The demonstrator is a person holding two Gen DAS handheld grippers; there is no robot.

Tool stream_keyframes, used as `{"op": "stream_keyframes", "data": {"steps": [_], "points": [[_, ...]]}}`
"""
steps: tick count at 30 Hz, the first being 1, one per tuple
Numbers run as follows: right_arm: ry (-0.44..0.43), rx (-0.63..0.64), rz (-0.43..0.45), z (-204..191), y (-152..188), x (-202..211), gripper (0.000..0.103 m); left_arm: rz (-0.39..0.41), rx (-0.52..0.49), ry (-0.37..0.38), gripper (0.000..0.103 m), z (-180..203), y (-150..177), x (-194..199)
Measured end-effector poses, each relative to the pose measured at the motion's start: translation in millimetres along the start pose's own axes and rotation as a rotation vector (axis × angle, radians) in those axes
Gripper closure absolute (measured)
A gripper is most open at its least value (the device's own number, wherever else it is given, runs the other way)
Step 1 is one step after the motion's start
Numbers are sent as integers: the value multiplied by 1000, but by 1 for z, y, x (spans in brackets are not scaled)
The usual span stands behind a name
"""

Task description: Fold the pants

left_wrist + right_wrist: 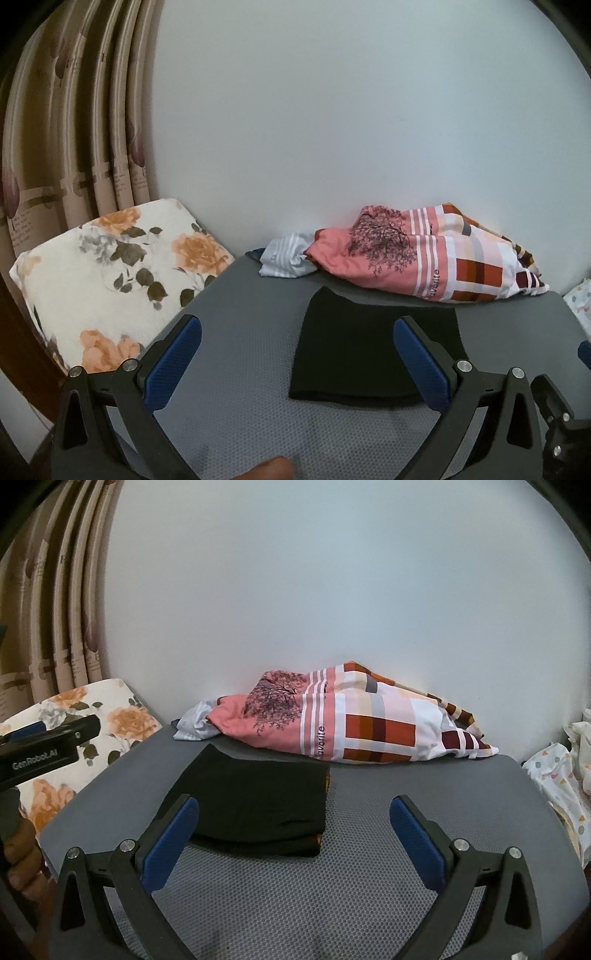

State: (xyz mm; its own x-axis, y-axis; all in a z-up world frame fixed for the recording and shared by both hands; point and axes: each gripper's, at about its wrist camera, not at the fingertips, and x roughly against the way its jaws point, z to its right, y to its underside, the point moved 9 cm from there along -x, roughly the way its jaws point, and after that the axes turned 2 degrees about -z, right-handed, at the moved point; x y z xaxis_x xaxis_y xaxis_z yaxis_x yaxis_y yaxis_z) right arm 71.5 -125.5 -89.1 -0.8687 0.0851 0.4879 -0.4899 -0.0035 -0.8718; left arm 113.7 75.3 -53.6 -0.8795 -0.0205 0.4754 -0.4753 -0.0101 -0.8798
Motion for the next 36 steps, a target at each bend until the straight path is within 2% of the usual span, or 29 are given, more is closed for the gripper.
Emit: {"op": "stream_keyframes", "data": {"steps": [36], "points": [[-29, 19, -43, -12, 14, -12, 0, -50, -44, -6, 0, 5, 19, -19]]}}
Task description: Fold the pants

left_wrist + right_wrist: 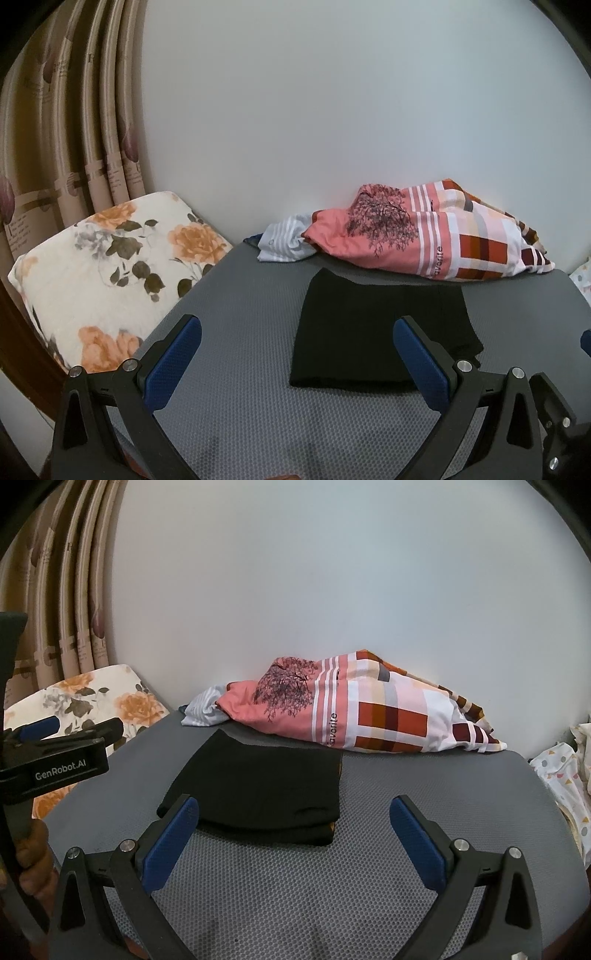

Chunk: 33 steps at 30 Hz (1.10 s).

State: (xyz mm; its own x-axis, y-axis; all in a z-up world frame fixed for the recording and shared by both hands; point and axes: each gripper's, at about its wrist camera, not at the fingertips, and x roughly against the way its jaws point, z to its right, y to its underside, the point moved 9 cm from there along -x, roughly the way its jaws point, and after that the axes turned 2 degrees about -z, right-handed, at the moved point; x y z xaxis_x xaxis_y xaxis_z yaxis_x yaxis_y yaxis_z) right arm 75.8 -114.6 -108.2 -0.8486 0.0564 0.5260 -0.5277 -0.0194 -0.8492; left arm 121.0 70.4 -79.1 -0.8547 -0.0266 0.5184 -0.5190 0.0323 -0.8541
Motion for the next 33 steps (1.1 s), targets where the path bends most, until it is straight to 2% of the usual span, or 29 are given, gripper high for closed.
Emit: {"op": "stream_keyframes", "data": {"steps": [26, 33], "points": [[-16, 9, -16, -3, 4, -9, 0, -34, -17, -6, 0, 7, 11, -11], [-20, 3, -26, -5, 9, -11, 0, -68, -31, 16, 0, 12, 17, -22]]}}
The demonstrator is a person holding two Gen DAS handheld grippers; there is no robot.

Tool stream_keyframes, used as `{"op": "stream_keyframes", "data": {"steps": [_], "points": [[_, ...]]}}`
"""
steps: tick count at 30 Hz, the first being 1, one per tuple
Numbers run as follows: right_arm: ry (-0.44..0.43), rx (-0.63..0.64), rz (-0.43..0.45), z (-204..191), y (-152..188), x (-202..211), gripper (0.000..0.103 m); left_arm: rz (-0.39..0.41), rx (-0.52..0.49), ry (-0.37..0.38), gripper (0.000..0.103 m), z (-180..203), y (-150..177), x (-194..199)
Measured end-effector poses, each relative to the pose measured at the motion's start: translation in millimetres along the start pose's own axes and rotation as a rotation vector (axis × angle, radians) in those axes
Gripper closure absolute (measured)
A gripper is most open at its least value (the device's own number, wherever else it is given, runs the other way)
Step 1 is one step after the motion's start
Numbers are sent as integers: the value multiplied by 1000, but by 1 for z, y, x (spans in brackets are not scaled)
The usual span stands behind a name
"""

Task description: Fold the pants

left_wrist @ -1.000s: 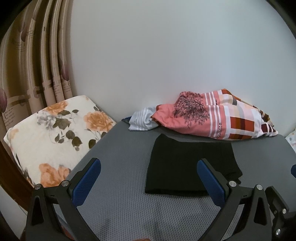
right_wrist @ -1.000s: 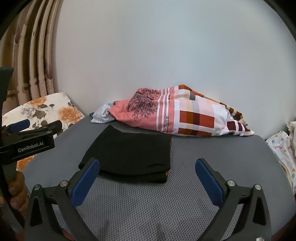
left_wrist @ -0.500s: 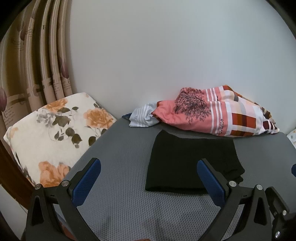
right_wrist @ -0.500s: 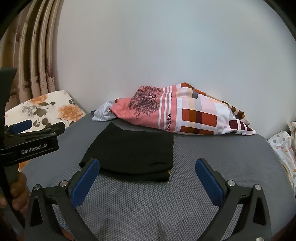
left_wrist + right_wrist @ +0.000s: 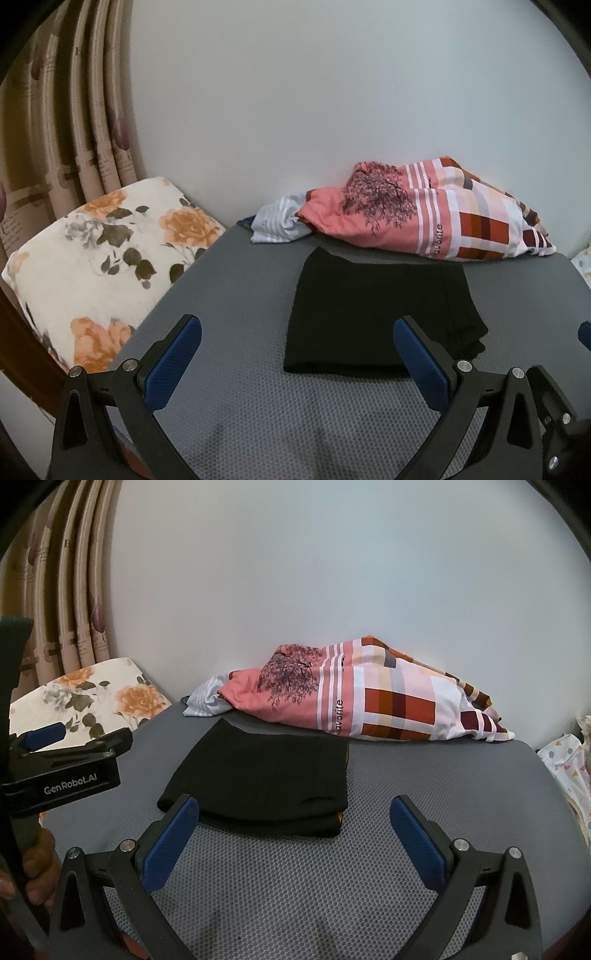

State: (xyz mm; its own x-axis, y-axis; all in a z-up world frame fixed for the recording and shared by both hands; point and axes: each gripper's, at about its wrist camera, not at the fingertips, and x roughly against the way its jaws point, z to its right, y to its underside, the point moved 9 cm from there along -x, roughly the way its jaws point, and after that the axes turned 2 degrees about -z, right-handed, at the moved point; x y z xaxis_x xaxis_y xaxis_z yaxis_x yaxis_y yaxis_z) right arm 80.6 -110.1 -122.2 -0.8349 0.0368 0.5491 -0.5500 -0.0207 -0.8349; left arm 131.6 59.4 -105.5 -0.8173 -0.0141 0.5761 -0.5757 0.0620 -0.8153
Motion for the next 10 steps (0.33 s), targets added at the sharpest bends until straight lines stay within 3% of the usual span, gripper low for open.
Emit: {"op": "stream_keyframes", "data": {"steps": [10], "points": [[-10, -7, -13, 7, -1, -10, 0, 69, -36, -12, 0, 5, -15, 4]]}}
